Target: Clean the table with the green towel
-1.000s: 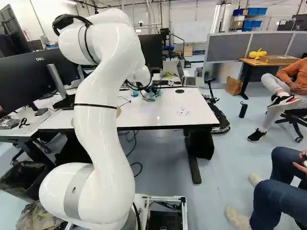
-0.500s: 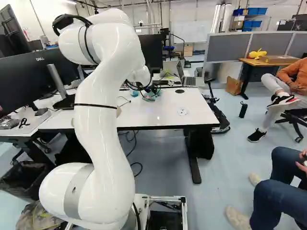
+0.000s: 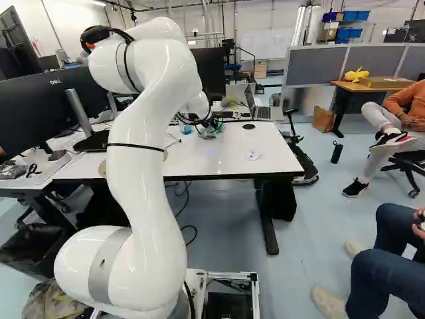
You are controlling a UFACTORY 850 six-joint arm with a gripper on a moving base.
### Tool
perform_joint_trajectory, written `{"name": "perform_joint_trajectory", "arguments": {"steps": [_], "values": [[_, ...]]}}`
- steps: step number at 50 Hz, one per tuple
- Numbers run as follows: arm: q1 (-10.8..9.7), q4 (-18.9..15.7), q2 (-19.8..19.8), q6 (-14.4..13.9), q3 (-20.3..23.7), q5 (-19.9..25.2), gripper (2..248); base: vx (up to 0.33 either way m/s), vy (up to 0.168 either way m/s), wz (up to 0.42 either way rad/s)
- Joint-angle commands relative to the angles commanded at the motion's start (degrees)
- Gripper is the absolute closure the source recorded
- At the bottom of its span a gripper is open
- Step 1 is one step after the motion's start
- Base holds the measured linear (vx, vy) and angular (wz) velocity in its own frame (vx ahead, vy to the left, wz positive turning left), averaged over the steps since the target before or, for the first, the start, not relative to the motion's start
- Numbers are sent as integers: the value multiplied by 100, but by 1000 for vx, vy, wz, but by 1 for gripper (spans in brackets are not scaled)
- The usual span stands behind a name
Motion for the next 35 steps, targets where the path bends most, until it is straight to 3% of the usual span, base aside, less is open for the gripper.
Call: {"name": "perform_joint_trajectory", "arguments": {"steps": [21, 35], "values": [[268, 0, -95, 0, -136, -47, 197, 0, 0, 0], [391, 0, 120, 0, 170, -47, 197, 0, 0, 0]]}}
